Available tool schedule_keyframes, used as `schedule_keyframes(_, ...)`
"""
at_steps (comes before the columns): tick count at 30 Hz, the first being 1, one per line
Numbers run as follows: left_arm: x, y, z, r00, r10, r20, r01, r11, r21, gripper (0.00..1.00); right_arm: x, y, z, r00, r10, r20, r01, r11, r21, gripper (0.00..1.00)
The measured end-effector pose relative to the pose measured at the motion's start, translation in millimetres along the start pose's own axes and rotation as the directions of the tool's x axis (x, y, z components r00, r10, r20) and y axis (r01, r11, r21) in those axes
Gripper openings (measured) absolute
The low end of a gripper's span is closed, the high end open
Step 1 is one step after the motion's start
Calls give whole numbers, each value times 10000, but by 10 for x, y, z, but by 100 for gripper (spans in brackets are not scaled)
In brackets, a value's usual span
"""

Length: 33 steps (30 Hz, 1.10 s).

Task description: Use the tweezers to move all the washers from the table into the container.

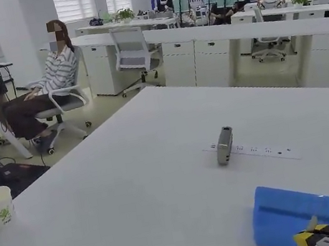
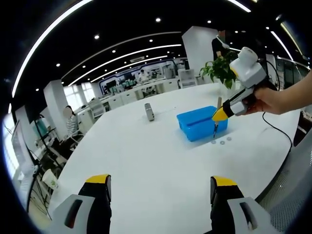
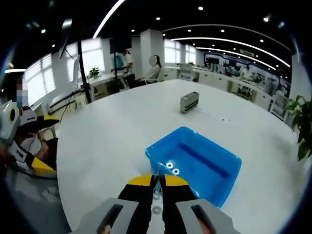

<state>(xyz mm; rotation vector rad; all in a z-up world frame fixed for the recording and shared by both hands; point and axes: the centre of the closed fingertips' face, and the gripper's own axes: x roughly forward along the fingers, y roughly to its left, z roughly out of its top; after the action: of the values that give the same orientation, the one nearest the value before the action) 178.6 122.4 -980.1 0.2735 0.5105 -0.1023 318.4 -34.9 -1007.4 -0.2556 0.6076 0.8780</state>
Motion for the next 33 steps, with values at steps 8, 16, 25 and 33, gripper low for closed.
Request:
schedule_keyframes(8,6,-14,-12,10000,-52,-64,52,10000,38,85,51,-26,-66,9998,-75,-198,72,9999,-140,2)
schedule_keyframes(16,8,-11,-28,9999,-37,-137,38,10000,43,85,79,-46,-103,9997,-126,-222,123,9998,-125,2)
schedule_keyframes(25,11,-8,-25,9999,-32,-128,32,10000,46,85,118,-17,-99,9996,-186,-190,179,9993,-331,2)
schedule_keyframes(33,9,-6,-32,9998,-13,-174,14,10000,73,85,120,-19,-92,9995,-331,9,331,9989,-335,2)
